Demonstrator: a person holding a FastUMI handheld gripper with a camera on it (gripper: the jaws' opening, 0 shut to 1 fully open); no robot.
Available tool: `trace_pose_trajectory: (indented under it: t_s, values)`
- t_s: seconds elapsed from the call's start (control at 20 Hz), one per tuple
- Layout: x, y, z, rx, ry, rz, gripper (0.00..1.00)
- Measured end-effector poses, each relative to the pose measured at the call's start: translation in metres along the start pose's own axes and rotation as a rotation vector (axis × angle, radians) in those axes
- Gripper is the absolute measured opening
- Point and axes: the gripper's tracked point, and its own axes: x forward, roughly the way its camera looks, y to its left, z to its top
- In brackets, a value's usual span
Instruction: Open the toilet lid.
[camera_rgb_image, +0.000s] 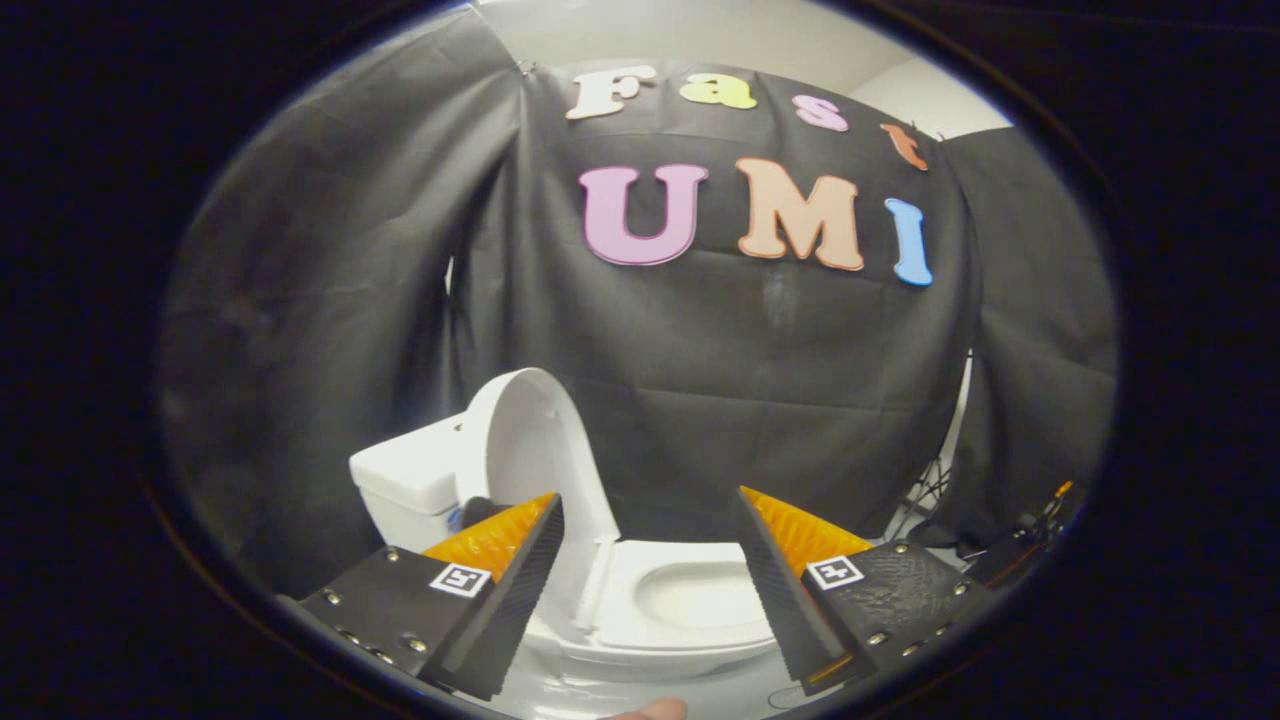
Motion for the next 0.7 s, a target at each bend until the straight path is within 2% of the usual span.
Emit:
trace_pose_trajectory:
  t_s: [0.15,0.4,0.7]
  values:
    - [0.000,-0.031,0.012,-0.005,0.007,-0.033,0.99]
    - [-0.005,-0.062,0.037,0.002,-0.022,-0.037,0.99]
    - [-0.011,-0.069,0.041,0.023,-0.034,-0.015,0.99]
